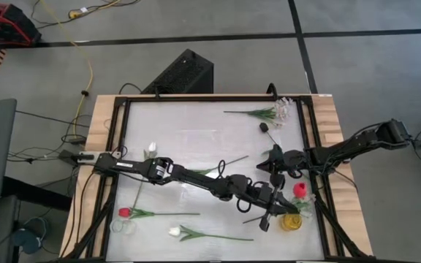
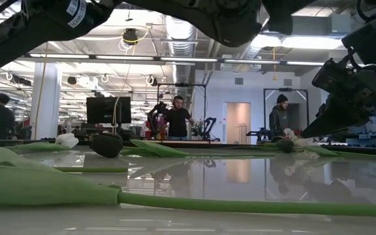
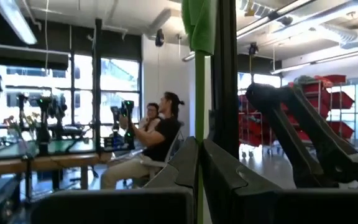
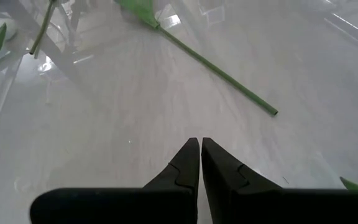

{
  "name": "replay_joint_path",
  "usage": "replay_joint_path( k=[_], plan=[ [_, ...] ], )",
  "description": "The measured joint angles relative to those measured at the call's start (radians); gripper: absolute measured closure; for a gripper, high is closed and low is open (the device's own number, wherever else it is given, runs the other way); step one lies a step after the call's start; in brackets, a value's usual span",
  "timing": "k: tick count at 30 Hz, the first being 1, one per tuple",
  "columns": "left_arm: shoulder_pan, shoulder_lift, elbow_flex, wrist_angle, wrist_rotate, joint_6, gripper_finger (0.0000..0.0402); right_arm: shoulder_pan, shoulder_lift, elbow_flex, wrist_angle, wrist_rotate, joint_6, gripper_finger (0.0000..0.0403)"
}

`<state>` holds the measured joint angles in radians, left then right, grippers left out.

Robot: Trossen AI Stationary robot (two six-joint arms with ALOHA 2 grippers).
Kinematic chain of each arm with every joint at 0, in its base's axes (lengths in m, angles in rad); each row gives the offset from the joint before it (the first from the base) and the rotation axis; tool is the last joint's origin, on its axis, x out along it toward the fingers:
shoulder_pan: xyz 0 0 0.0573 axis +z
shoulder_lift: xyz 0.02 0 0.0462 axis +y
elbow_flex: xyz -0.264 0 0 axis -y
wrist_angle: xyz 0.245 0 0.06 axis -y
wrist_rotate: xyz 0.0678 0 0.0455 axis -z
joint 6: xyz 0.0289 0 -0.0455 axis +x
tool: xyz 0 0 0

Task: Sort flowers into vase by color
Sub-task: Put the top red flower into the yellow vase

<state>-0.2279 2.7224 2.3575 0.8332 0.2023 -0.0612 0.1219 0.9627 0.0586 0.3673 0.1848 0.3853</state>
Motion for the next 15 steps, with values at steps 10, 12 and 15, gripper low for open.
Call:
replay_joint_path(
  k=[10,12,15],
  plan=[
    [0.006,0.000,-0.001,-0.065,-0.001,0.013,0.0401,0.000,0.000,0.000,0.008,0.000,0.000,0.0356],
    [0.006,0.000,-0.001,-0.082,-0.001,0.013,0.0401,0.000,0.000,0.000,0.008,0.000,0.000,0.0356],
    [0.006,0.000,-0.001,-0.107,-0.002,0.023,0.0401,0.000,0.000,0.000,0.008,0.000,0.000,0.0356]
  ],
)
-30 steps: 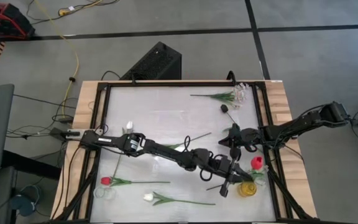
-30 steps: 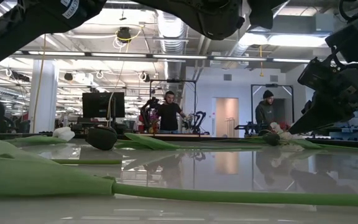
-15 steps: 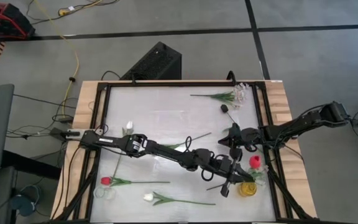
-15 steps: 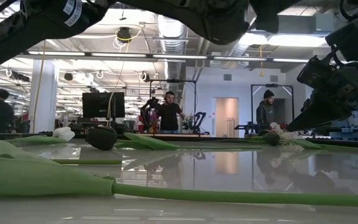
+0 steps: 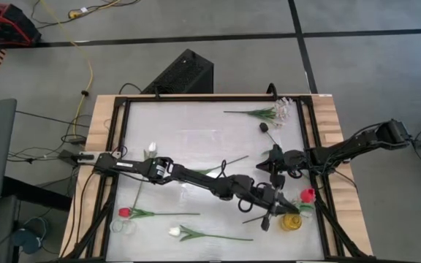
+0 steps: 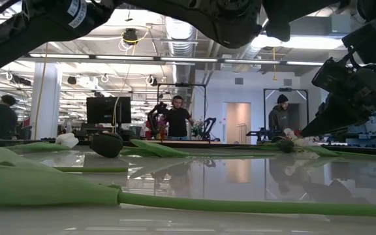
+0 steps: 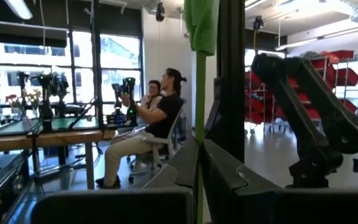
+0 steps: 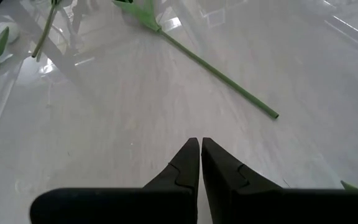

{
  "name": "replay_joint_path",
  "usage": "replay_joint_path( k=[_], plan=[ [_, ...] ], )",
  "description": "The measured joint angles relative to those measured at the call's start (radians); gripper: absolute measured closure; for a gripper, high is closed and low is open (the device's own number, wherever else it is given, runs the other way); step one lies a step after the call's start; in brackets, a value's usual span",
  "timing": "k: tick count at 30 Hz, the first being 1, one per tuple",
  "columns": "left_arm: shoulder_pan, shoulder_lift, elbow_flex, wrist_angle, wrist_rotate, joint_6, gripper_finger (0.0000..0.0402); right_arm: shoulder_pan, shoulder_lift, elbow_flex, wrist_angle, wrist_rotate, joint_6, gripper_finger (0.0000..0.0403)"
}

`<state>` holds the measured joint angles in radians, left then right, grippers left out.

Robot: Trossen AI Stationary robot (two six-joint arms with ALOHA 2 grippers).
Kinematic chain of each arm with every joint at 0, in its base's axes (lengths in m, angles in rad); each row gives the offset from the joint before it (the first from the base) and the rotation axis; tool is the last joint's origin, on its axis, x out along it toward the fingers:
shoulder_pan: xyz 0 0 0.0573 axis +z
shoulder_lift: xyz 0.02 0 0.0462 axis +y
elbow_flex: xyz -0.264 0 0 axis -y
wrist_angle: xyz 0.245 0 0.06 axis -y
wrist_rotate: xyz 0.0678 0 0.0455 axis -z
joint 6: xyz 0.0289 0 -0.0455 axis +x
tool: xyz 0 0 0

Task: Sort flowers into vase by color
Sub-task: Put the top red flower into the yellow vase, then put the top black flower into the yellow vase

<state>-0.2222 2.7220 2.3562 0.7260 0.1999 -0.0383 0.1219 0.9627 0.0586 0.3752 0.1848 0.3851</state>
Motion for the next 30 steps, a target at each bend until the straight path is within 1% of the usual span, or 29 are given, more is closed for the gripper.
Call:
replay_joint_path(
  k=[8,12,16,23,27,30],
  plan=[
    [0.013,0.000,0.000,-0.109,-0.004,-0.009,0.0401,0.000,0.000,0.000,-0.005,-0.002,0.000,0.0356],
    [0.021,0.000,0.000,-0.140,0.016,-0.018,0.0386,0.000,0.000,0.000,-0.007,-0.002,0.000,0.0356],
    [0.022,-0.001,0.000,-0.215,0.028,-0.021,0.0354,0.000,0.000,0.000,-0.008,-0.003,0.000,0.0356],
    [0.022,-0.044,0.000,-0.392,0.050,0.012,0.0282,0.000,0.000,0.000,-0.008,-0.003,-0.001,0.0356],
    [0.022,-0.088,0.000,-0.522,0.051,0.058,0.0248,0.000,0.000,0.000,-0.008,-0.003,-0.001,0.0356],
    [0.022,-0.128,0.000,-0.676,0.050,0.096,0.0232,0.000,0.000,0.000,-0.008,-0.004,0.000,0.0356]
  ],
)
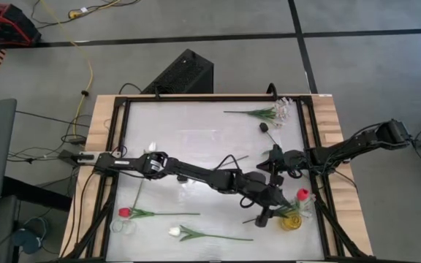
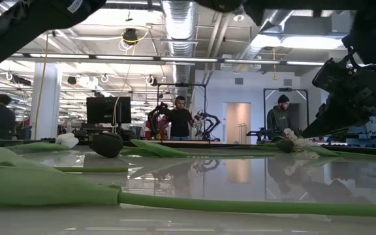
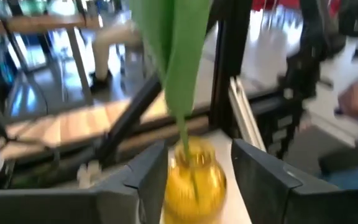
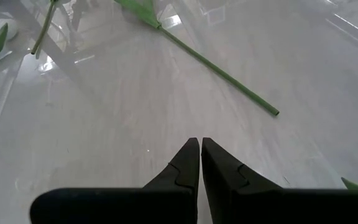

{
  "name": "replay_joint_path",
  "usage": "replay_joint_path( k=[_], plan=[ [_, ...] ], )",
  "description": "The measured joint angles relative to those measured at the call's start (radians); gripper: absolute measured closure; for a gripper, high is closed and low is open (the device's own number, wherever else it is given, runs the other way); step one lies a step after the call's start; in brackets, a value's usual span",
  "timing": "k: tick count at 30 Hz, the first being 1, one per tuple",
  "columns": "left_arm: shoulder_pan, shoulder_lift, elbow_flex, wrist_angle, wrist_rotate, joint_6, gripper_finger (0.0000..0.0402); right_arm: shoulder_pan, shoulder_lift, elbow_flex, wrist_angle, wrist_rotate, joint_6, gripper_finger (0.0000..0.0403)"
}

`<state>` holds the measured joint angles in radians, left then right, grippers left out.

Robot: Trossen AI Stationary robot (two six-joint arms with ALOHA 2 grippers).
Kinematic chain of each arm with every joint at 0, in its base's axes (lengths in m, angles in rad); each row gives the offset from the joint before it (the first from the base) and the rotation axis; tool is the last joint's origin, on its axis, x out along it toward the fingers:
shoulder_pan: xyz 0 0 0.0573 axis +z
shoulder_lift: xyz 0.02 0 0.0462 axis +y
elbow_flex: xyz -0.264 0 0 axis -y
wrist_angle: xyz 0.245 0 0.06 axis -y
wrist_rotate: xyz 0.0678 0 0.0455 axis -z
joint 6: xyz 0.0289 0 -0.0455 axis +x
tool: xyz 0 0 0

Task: Sort flowers into vase by color
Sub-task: Put the top black flower into the yellow vase

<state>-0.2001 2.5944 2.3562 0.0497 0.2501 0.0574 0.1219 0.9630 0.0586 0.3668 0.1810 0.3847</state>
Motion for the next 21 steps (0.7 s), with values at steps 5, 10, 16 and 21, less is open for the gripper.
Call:
replay_joint_path(
  k=[5,10,16,21],
  plan=[
    [0.000,-0.070,0.000,-0.316,-0.021,0.095,0.0221,0.000,0.000,0.000,-0.001,-0.026,0.000,0.0356],
    [-0.006,-0.132,0.000,-0.678,-0.154,0.166,0.0221,0.000,0.000,0.000,-0.020,-0.027,0.000,0.0356],
    [-0.009,-0.184,0.000,-1.044,-0.318,0.136,0.0221,0.000,0.000,0.000,-0.024,-0.027,0.000,0.0356],
    [-0.008,-0.219,0.000,-1.299,-0.428,0.079,0.0221,0.000,0.000,0.000,-0.026,-0.027,0.008,0.0356]
  ],
)
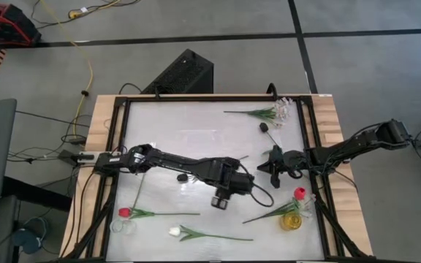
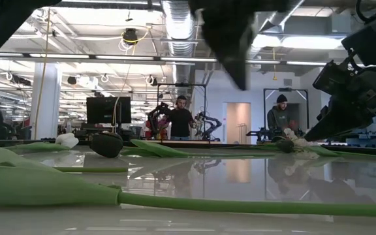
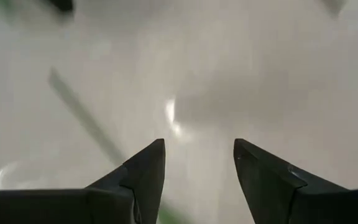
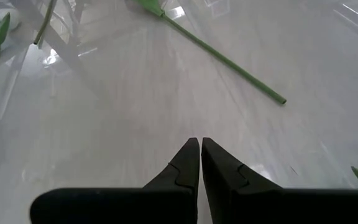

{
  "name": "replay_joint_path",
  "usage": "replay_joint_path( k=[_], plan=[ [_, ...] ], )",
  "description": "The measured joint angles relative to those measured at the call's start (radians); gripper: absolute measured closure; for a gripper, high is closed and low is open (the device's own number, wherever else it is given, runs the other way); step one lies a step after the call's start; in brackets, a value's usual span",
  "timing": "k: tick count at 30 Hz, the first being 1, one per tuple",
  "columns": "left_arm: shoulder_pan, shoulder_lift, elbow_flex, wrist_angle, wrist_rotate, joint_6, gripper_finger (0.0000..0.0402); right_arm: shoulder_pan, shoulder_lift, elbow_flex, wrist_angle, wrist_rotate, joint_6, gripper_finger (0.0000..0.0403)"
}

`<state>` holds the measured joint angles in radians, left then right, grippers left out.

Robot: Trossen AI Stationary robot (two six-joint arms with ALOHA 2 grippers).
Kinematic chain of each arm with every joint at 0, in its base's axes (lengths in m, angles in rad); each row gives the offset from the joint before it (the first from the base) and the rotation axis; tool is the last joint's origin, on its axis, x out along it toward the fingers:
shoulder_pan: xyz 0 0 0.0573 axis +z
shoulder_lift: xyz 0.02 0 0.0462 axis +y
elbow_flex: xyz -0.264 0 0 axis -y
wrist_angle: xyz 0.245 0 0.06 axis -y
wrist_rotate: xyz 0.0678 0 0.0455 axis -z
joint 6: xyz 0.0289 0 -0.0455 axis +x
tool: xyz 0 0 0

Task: Sort flowers into vase by color
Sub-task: Put the top black flower into the yellow vase

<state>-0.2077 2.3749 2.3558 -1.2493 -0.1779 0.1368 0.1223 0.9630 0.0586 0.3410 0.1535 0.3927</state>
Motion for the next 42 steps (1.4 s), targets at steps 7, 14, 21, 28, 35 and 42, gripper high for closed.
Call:
replay_joint_path(
  k=[7,14,21,28,35,42],
  plan=[
    [0.029,-0.141,-0.192,-0.154,-0.130,-0.105,0.0221,0.000,0.000,0.000,-0.011,-0.001,0.000,0.0356],
    [0.082,-0.492,-0.793,0.380,-0.112,-0.137,0.0221,0.000,0.000,0.002,-0.018,-0.060,-0.044,0.0356],
    [0.111,-0.746,-1.247,1.008,-0.099,-0.255,0.0221,-0.020,0.000,0.125,-0.208,-0.077,-0.131,0.0356],
    [0.096,-0.790,-1.497,1.593,-0.110,-0.193,0.0221,-0.171,0.000,0.319,-0.623,-0.023,-0.162,0.0356],
    [0.095,-0.737,-1.553,1.838,-0.107,-0.117,0.0221,-0.373,0.002,0.446,-0.939,-0.023,-0.063,0.0354],
    [0.095,-0.737,-1.553,1.824,-0.092,-0.084,0.0221,-0.560,0.030,0.459,-0.963,-0.073,-0.058,0.0309]
  ],
)
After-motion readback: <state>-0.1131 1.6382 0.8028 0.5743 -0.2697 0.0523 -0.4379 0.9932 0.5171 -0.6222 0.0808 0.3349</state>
